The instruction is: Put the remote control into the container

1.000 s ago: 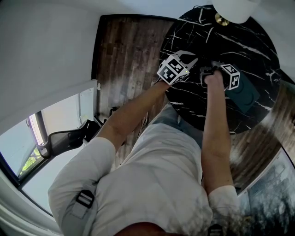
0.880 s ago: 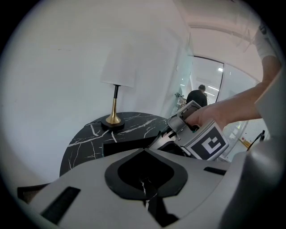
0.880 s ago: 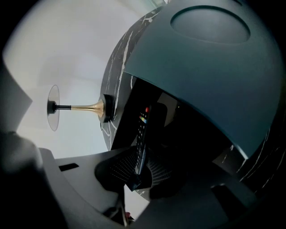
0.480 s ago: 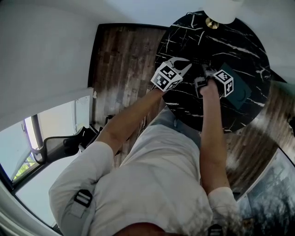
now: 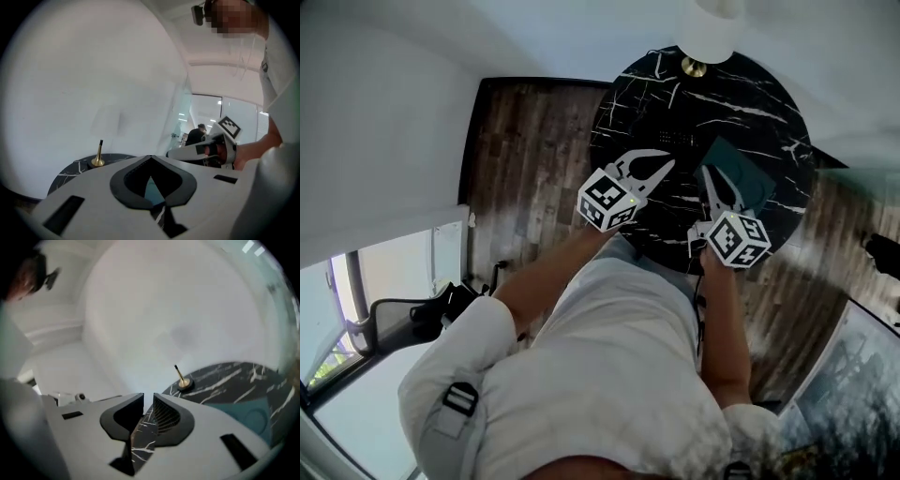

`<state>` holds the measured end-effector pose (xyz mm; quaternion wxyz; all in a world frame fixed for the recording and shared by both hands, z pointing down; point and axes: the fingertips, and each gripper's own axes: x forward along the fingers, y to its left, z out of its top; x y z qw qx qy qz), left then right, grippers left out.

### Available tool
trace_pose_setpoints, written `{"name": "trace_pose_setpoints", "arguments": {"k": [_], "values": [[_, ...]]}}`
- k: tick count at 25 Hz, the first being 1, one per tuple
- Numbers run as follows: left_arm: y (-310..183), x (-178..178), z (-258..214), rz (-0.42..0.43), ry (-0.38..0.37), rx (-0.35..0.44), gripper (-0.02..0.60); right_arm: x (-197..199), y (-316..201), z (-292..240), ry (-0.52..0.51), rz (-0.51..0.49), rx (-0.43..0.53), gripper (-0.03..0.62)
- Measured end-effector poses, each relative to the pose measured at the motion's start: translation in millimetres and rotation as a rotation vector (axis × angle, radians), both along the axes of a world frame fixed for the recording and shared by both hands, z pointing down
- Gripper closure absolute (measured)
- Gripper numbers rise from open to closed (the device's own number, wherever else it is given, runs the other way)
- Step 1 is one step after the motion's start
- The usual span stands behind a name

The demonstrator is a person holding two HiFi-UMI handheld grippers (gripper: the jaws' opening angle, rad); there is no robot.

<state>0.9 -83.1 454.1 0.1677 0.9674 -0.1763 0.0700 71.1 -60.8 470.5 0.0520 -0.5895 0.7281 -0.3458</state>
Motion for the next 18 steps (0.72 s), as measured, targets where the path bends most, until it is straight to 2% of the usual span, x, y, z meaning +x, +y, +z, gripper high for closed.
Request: {"name": "trace_pose_setpoints", "arguments": {"k": [1,3,7,9,11,12,18], "values": [[7,1,-16,-0.002,0.036,0.017,0.575,0,11,-16,0.104,-0.021,0.045,0.526],[26,2,-48,0.012,0.093,0.046,0.575,-2,33,-49,0.249,-0.044,0.127,0.526],[70,4,-103,0.061,0.191,0.1,0.575,-6,75,-107,0.41,-0.047,0.278,0.534],[89,7,-126,0.082,0.221,0.162,0.577,-9,94,-128,0.489,-0.063,0.335,0.542],[106,11,-140,0.106,0.236,0.235,0.577,-13,110,-140,0.539,-0.072,0.364,0.551],[112,13,-142,0.114,0.235,0.246,0.575,-15,116,-145,0.554,-0.07,0.374,0.557],[132,27,-141,0.137,0.238,0.206,0.577,-11,136,-154,0.557,-0.026,0.396,0.586]]}}
